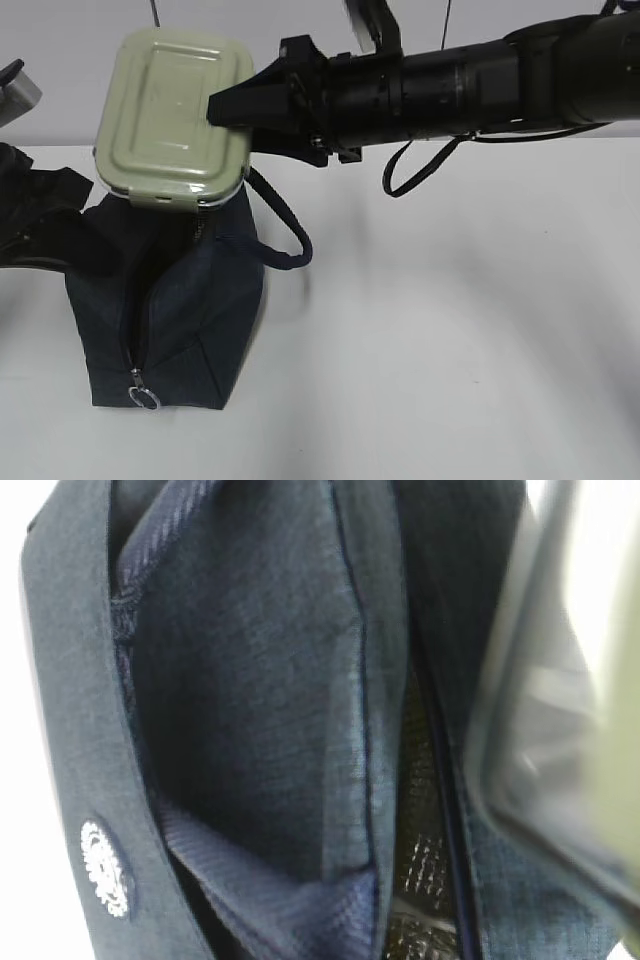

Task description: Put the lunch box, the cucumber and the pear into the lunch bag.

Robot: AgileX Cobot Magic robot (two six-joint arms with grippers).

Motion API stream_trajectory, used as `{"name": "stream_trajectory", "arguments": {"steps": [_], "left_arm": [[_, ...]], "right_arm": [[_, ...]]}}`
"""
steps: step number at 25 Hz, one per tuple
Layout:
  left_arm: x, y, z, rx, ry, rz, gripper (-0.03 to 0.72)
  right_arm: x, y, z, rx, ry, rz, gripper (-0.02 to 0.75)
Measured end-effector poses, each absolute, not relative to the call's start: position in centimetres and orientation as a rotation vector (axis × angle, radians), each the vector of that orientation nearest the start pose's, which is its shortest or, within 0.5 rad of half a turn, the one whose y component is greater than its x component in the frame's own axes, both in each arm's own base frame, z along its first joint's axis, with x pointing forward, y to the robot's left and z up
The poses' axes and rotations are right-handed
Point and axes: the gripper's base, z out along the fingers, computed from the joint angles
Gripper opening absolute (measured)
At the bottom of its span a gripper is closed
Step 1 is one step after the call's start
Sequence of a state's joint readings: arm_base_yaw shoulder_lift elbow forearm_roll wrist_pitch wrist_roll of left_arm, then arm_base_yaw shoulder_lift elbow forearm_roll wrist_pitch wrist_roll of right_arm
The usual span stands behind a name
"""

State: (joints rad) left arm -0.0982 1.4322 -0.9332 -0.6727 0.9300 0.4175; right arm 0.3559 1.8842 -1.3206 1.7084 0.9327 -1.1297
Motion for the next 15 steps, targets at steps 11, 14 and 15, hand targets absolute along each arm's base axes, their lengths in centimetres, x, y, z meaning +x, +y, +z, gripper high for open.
{"name": "stream_trajectory", "arguments": {"steps": [11, 14, 15], "left_arm": [[25.9, -7.1, 25.4, 0.225, 2.722, -0.758, 0.001], [25.9, -7.1, 25.4, 0.225, 2.722, -0.758, 0.001], [25.9, -7.1, 25.4, 0.225, 2.722, -0.758, 0.001]], "right_arm": [[38.1, 21.7, 23.7, -0.327, 2.07, 1.487, 0.372], [38.0, 21.7, 23.1, -0.385, 2.101, 1.45, 0.372], [37.9, 21.7, 23.0, -0.415, 2.114, 1.432, 0.372]]}}
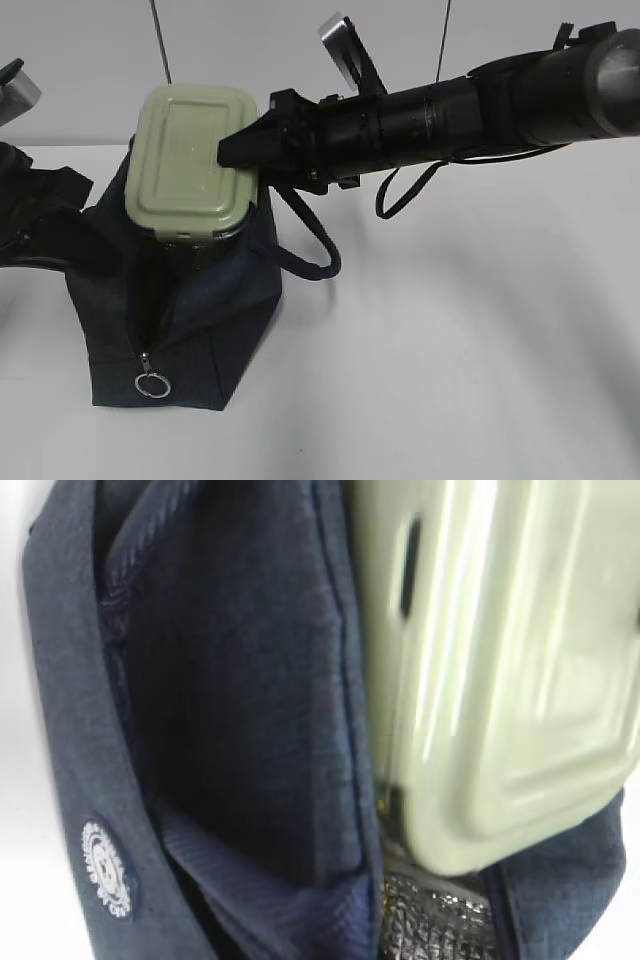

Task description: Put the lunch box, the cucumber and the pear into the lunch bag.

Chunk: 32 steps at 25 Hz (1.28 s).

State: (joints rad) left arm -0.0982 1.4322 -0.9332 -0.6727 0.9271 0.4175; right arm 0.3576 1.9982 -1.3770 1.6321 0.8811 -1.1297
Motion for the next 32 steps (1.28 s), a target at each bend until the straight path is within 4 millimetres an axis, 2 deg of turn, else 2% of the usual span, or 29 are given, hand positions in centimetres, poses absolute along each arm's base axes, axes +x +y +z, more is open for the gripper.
{"name": "stream_trajectory", "arguments": {"steps": [11, 20, 24, 28, 32], "left_arm": [[26.0, -7.1, 25.4, 0.215, 2.713, -0.76, 0.001], [26.1, -7.2, 25.4, 0.209, 2.708, -0.764, 0.001], [26.1, -7.2, 25.5, 0.206, 2.705, -0.764, 0.001], [26.1, -7.2, 25.5, 0.204, 2.704, -0.765, 0.001], [26.1, -7.2, 25.5, 0.199, 2.702, -0.772, 0.001]], "right_arm": [[36.9, 21.2, 21.3, -0.624, 2.288, 1.297, 0.372], [38.2, 21.0, 21.4, -0.47, 2.27, 1.199, 0.372], [38.5, 21.6, 21.5, -0.485, 2.257, 1.182, 0.372], [38.2, 23.1, 21.2, -0.601, 2.267, 1.141, 0.386], [38.0, 23.3, 21.1, -0.646, 2.294, 1.109, 0.417]]}}
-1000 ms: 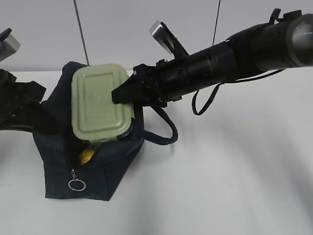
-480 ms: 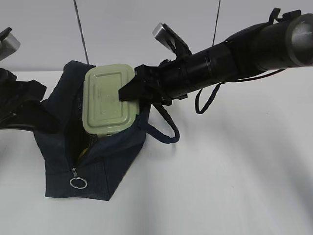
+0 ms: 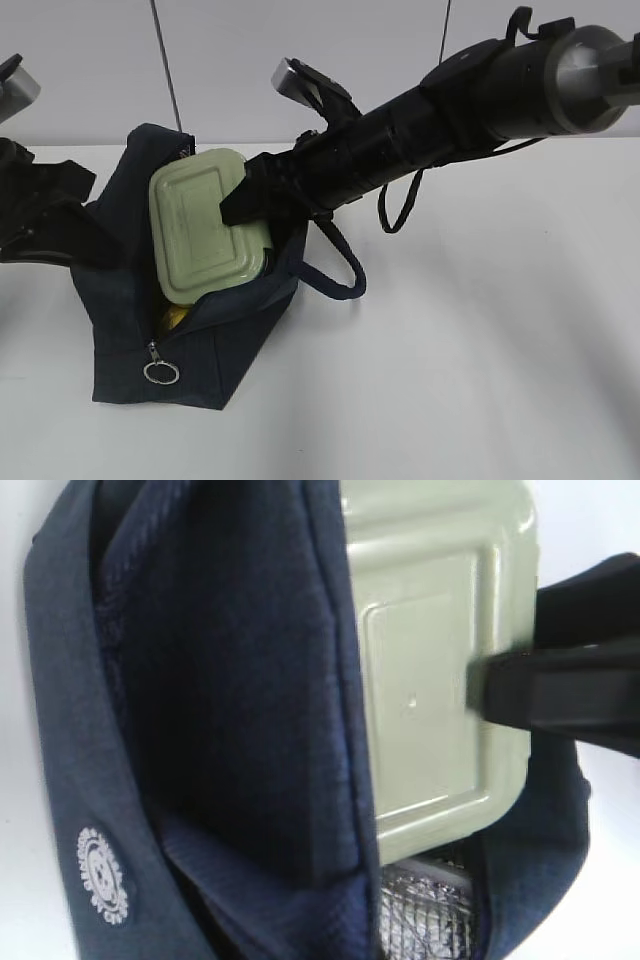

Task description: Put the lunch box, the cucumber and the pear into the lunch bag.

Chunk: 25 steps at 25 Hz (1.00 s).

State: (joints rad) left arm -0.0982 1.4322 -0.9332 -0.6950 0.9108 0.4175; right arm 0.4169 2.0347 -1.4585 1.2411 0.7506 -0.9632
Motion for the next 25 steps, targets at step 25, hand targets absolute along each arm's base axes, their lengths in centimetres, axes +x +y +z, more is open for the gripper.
{"name": "stream_trajectory", "arguments": {"steps": [25], "left_arm": [[26.1, -7.2, 25.5, 0.195, 2.699, -0.775, 0.001]], "right_arm": [[37.0, 20.8, 28.9, -0.708, 2.425, 0.858, 0.524]]}}
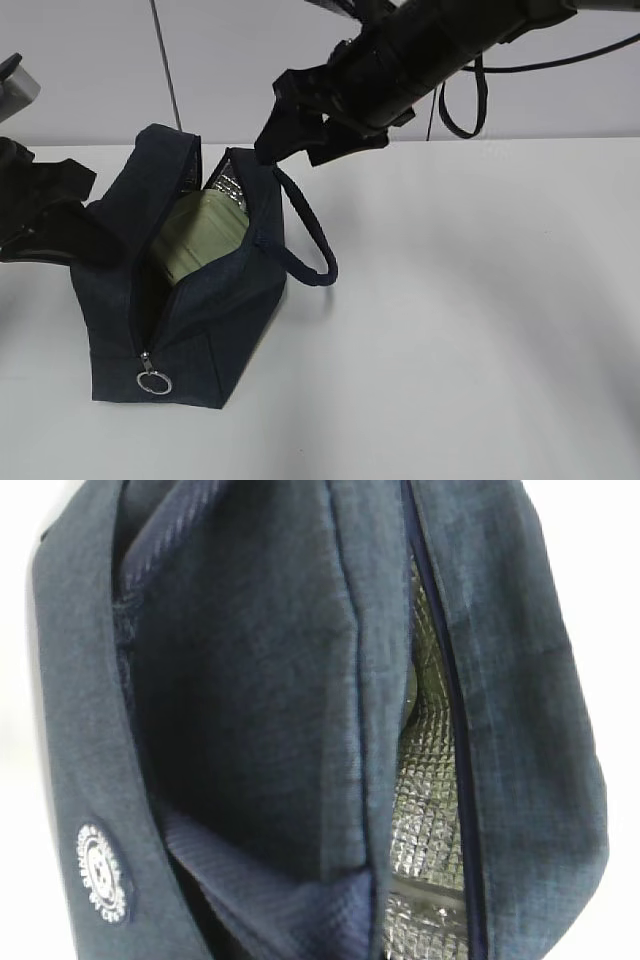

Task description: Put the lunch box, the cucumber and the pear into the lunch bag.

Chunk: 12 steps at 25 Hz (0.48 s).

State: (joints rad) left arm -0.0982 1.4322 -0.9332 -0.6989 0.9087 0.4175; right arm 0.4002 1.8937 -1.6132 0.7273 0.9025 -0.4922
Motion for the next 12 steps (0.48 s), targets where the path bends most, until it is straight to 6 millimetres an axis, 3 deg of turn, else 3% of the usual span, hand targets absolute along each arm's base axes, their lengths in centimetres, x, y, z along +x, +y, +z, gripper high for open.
{"name": "stream_trajectory", "arguments": {"steps": [6, 12], "left_arm": [[26.1, -7.2, 25.5, 0.194, 2.698, -0.778, 0.001], [26.1, -7.2, 25.5, 0.193, 2.698, -0.779, 0.001]], "right_arm": [[37.7, 21.4, 25.7, -0.662, 2.539, 0.884, 0.522], [38.0, 21.5, 24.7, -0.64, 2.573, 0.891, 0.466]]}}
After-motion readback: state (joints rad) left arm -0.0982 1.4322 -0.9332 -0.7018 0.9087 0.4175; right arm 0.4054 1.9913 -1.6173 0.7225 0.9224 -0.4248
